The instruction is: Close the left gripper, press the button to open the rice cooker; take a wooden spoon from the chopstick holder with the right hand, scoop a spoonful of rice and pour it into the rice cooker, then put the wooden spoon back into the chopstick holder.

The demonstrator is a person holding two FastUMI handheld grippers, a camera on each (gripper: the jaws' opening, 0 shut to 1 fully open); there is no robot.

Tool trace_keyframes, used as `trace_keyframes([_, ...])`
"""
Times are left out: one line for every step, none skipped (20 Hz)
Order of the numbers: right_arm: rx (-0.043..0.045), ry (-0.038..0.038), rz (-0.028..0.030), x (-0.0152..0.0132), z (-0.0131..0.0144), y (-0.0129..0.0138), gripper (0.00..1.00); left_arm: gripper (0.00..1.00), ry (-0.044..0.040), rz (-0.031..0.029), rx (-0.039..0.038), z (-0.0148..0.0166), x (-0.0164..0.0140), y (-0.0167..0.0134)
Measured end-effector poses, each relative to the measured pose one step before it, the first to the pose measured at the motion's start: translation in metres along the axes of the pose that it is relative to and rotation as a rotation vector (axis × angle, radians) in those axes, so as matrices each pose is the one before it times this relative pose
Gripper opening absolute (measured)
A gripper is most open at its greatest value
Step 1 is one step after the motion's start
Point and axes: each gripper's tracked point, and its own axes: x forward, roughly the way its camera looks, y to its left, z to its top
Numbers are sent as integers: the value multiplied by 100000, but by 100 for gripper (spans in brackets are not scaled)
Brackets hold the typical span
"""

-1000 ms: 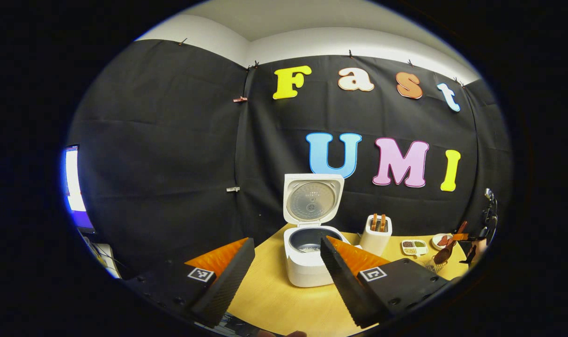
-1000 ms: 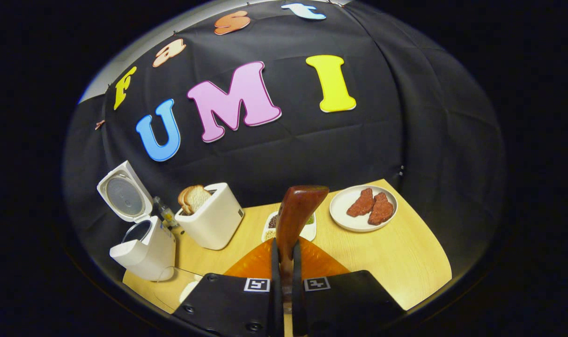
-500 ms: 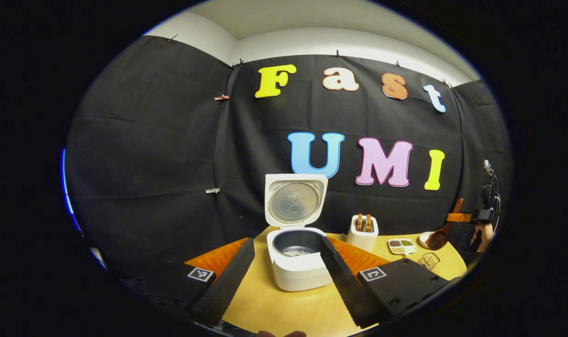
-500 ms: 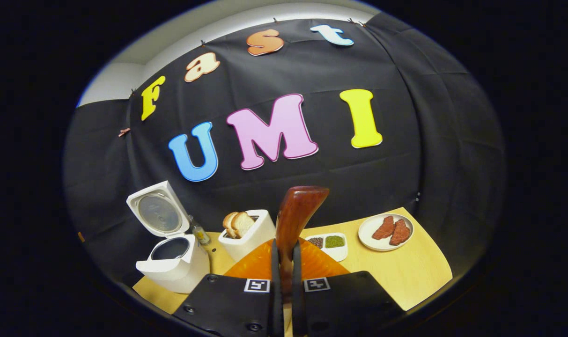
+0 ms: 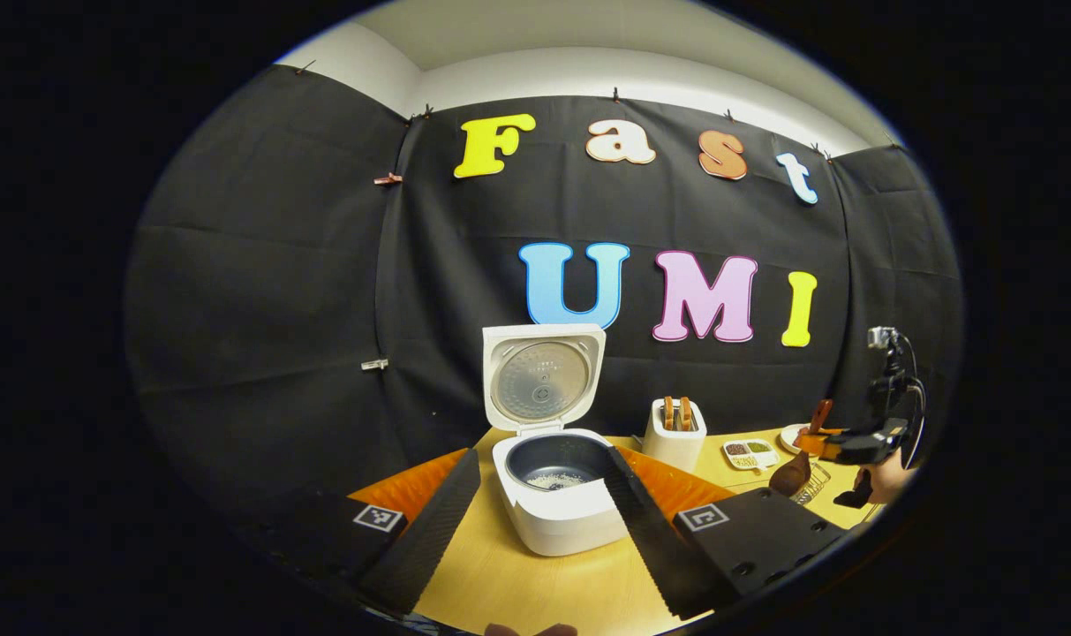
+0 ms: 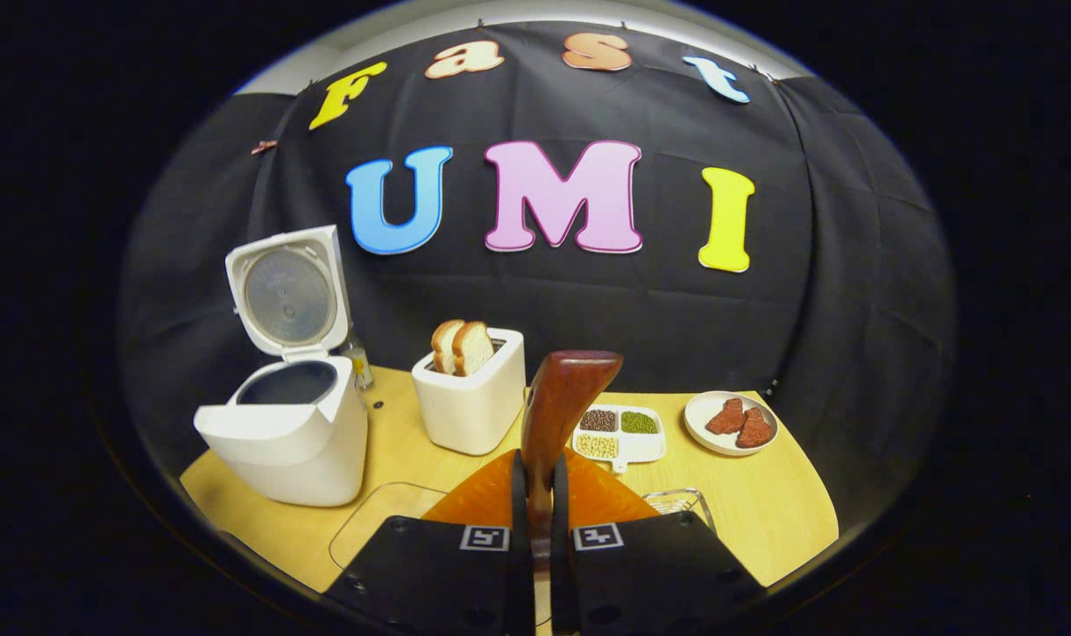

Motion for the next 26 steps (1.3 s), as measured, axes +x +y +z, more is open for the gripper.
trace_keyframes([-3463,1663,-1294,434,-1073,414,12,97,220,-810,318,-31,176,308])
trace_keyframes([-3448,926,-1756,586,-1011,400,12,97,322,-867,122,-211,338,212])
trace_keyframes([-3486,1198,-1538,479,-890,452,12,97,227,-896,49,-55,263,166])
trace_keyframes([-3575,716,-1196,538,-889,602,11,97,177,-843,185,-255,199,207])
trace_keyframes([-3764,924,-1092,358,-708,606,12,97,314,-836,293,-222,232,176])
trace_keyframes([-3232,1378,-958,312,-888,686,12,97,459,-615,374,-354,174,218])
trace_keyframes([-2148,2167,-23,60,-828,814,12,97,377,-609,173,-244,185,138])
trace_keyframes([-1862,-1127,-660,-15,224,755,16,97,287,-618,-93,-253,-1,293])
trace_keyframes([-965,-112,14,6,-62,653,12,97,360,-349,-438,-264,15,170])
trace_keyframes([1656,979,1912,-63,-185,1103,12,97,393,-480,-493,-279,-45,195])
trace_keyframes([3716,1487,1700,-8,-321,1115,12,97,59,133,-178,-150,-4,137])
trace_keyframes([5408,1675,1614,-96,-322,783,12,97,-40,434,157,-208,-17,338])
trace_keyframes([6219,1496,844,-100,-96,685,12,97,-75,250,190,-61,-115,182])
trace_keyframes([6846,1576,936,-140,-56,411,16,97,-271,-48,18,10,-191,82])
trace_keyframes([7395,1662,1000,-49,-91,200,12,97,-336,-94,-111,104,-173,127])
trace_keyframes([8349,1298,988,-22,148,-82,12,97,-383,218,-197,111,11,167])
trace_keyframes([9783,1477,1237,130,220,-358,12,97,-273,392,-418,62,-130,209])
trace_keyframes([9971,1763,530,90,165,-852,12,97,-173,457,-409,-79,-240,284])
trace_keyframes([8820,1690,363,-1,159,-834,12,97,-162,236,-58,36,-181,100])
trace_keyframes([7445,868,1176,-146,350,-852,12,97,-138,247,253,-99,-79,50])
trace_keyframes([6372,363,1758,-254,338,-501,12,97,91,217,317,-49,-112,111])
trace_keyframes([5017,-152,1100,-427,216,-529,12,97,188,224,216,-36,-85,74])
trace_keyframes([3460,-839,672,-381,475,-430,12,97,38,246,96,7,-70,100])
trace_keyframes([2625,-1297,506,-533,524,-327,12,97,-71,192,-49,32,-144,135])
trace_keyframes([2271,-1656,788,-460,588,-12,12,97,-71,5,-97,149,-78,96])
trace_keyframes([2341,-1538,1044,-436,576,-3,11,97,-332,126,41,48,-60,-2])
